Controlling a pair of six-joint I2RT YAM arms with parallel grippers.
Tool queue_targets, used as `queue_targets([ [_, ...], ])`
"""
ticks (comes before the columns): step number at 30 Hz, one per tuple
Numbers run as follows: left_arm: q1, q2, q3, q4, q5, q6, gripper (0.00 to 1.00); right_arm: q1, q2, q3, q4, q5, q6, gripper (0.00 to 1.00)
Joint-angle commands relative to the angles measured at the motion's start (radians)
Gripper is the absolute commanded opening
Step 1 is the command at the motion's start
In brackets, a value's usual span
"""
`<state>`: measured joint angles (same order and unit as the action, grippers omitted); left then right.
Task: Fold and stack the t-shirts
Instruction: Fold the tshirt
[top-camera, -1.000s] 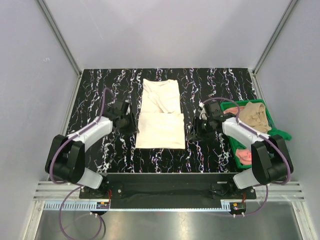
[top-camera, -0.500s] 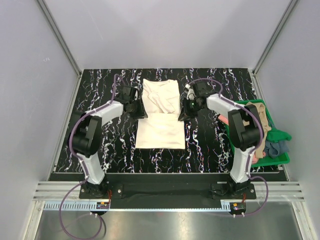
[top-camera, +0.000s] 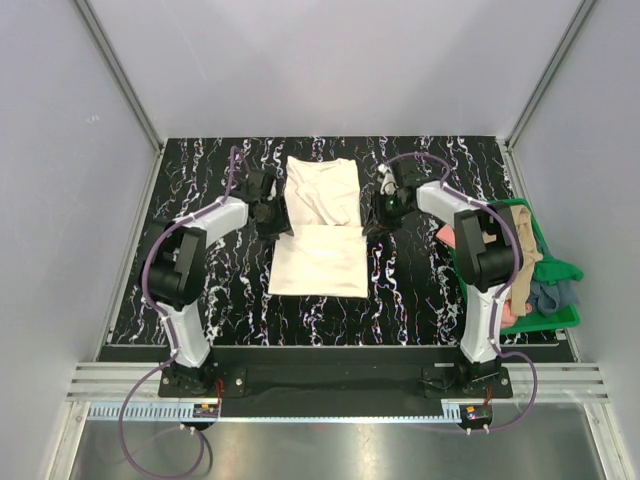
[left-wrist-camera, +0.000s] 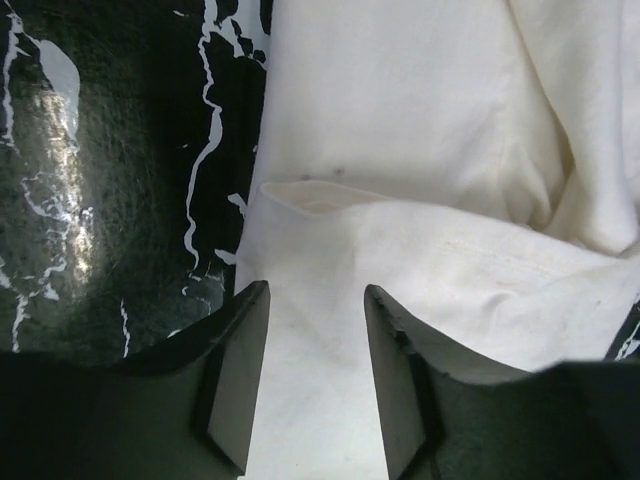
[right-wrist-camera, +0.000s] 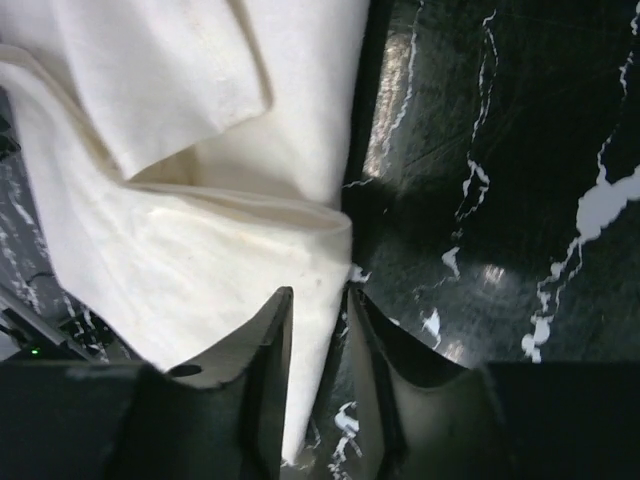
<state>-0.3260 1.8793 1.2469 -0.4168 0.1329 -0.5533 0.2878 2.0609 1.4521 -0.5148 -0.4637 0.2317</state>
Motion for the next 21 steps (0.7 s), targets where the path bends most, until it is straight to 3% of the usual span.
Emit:
queue_targets([
  [1, 0.004, -0.186, 0.086, -0.069, 0.021, 0.03, 0.51, 0.004, -0.171, 0.011, -0.033, 0.011, 0.058, 0.38],
  [4, 0.002, -0.308, 0.051, -0.125, -0.012, 0.049, 0.54, 0.005, -0.243, -0.065, -0.1, 0.059, 0.173, 0.46],
  [8, 0.005, -0.469, -0.162, -0.12, 0.013, 0.043, 0.59, 0.022, -0.375, -0.271, -0.068, 0.1, 0.334, 0.54],
  [13, 0.068, -0.665, -0.424, 0.022, 0.298, -0.034, 0.63, 0.065, -0.577, -0.51, 0.007, 0.109, 0.506, 0.58],
  [18, 0.082, -0.866, -0.553, 0.016, 0.264, -0.034, 0.66, 0.073, -0.76, -0.659, 0.021, 0.19, 0.636, 0.63],
  [21, 0.091, -0.881, -0.593, 0.023, 0.263, -0.057, 0.67, 0.073, -0.855, -0.763, 0.093, 0.207, 0.736, 0.69],
])
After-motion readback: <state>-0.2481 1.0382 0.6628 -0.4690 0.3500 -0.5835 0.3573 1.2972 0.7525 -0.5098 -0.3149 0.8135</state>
